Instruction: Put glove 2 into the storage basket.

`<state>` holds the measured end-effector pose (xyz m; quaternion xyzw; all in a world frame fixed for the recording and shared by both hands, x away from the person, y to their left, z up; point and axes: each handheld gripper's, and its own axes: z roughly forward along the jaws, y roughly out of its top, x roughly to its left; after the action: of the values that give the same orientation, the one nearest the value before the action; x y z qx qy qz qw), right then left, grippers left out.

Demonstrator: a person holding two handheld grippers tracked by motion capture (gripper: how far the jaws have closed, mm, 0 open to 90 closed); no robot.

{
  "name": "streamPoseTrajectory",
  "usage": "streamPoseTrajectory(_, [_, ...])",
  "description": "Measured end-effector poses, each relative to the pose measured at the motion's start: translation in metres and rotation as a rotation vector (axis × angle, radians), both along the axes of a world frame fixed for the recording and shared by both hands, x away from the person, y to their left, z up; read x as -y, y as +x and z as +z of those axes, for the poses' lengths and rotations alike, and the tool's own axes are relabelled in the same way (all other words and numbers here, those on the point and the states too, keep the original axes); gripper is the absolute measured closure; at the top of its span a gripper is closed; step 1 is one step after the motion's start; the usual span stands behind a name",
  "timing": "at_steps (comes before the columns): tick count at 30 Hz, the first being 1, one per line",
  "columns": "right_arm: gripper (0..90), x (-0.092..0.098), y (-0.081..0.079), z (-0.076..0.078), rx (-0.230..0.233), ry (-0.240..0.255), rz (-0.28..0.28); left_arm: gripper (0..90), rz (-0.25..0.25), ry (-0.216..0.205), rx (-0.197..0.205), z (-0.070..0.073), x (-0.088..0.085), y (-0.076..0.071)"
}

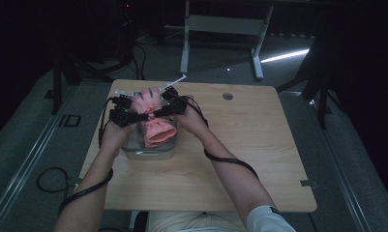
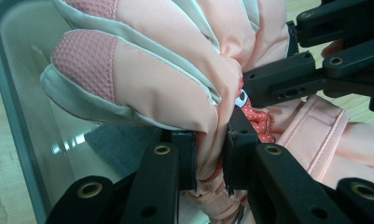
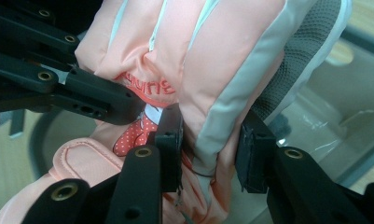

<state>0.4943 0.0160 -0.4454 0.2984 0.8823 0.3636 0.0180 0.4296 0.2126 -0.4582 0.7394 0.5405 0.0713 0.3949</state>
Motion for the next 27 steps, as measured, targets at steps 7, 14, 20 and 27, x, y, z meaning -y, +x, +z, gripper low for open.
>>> streamPoseTrajectory(7, [65.1, -0.004, 0.006, -0.024, -0.045, -0.019, -0.014, 77.1, 0.004, 0.013, -0.064, -0.020, -0.001, 0.008])
streamPoseTrajectory(14, [63.3, -0.009, 0.009, -0.035, -0.069, -0.043, -0.026, 75.3, 0.025, 0.003, -0.099, -0.030, -0.004, 0.012])
streamPoseTrajectory(20, [56.8, -0.008, 0.014, -0.037, -0.066, -0.051, -0.050, 62.5, 0.048, 0.036, -0.089, -0.029, -0.002, 0.014])
streamPoseTrajectory(27, [50.0, -0.002, 0.017, -0.031, -0.055, -0.024, -0.061, 50.4, 0.069, 0.077, -0.037, -0.021, -0.001, 0.010])
